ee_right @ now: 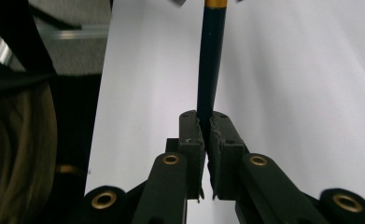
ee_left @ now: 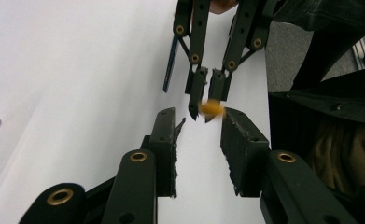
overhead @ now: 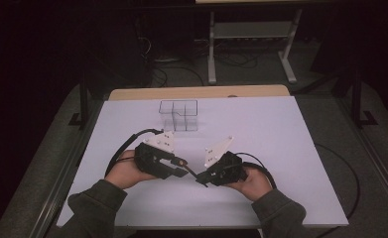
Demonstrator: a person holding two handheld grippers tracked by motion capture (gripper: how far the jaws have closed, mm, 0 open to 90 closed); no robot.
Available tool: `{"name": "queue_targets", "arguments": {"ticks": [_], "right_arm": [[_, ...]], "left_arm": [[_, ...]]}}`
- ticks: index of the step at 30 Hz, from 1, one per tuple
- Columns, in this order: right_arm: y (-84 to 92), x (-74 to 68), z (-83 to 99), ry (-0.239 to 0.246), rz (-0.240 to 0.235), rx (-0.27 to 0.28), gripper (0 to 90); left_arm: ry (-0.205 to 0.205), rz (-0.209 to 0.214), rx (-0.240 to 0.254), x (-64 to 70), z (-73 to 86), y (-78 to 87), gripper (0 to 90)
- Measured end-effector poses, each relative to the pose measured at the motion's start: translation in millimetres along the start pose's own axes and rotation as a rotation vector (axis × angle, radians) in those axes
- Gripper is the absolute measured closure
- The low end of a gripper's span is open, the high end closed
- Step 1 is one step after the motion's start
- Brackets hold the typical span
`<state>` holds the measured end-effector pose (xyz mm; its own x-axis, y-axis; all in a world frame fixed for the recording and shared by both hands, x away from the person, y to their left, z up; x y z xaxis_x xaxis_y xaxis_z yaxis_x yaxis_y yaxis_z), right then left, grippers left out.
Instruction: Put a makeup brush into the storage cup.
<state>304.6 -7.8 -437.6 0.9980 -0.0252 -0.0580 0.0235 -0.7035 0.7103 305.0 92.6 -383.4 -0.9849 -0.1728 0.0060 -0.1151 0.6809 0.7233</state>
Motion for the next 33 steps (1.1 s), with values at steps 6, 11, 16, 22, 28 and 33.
{"name": "queue_targets", "arguments": {"ticks": [6, 11, 16, 22, 28, 33], "right_arm": [[0.6, 2.3, -6.2, -0.009, 0.016, 0.051, 83.8], [-1.1, 1.4, -9.7, -0.021, 0.018, 0.081, 83.9], [-0.9, 1.6, -12.3, -0.025, 0.017, 0.106, 83.9], [-1.5, 1.7, -14.3, -0.026, 0.020, 0.120, 83.8], [-1.7, 1.9, -14.3, -0.022, 0.021, 0.121, 83.8], [-1.1, 2.0, -15.3, -0.025, 0.021, 0.130, 83.7]], "left_arm": [[0.011, 0.025, 0.016, 2.3, -3.2, -4.6, 68.3], [0.029, 0.029, 0.035, 1.2, -6.3, -4.8, 74.9], [0.037, 0.031, 0.058, -0.3, -9.0, -2.5, 80.0], [0.047, 0.039, 0.067, -1.1, -9.8, -1.7, 82.5], [0.047, 0.042, 0.075, -1.1, -10.6, -1.5, 83.0], [0.042, 0.039, 0.081, -1.6, -11.7, -1.3, 83.1]]}}
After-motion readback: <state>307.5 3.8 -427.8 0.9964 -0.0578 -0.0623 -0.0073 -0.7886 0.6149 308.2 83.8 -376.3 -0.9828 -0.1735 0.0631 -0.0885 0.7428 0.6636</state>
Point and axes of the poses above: each handheld gripper's, and its own axes: y roughly backward along the jaws, z roughly out of its underside, x roughly to its right, the point moved 9 cm from there along -y, roughly forward along the jaws, and after that the axes turned 4 degrees about -z, right-handed, at the moved point
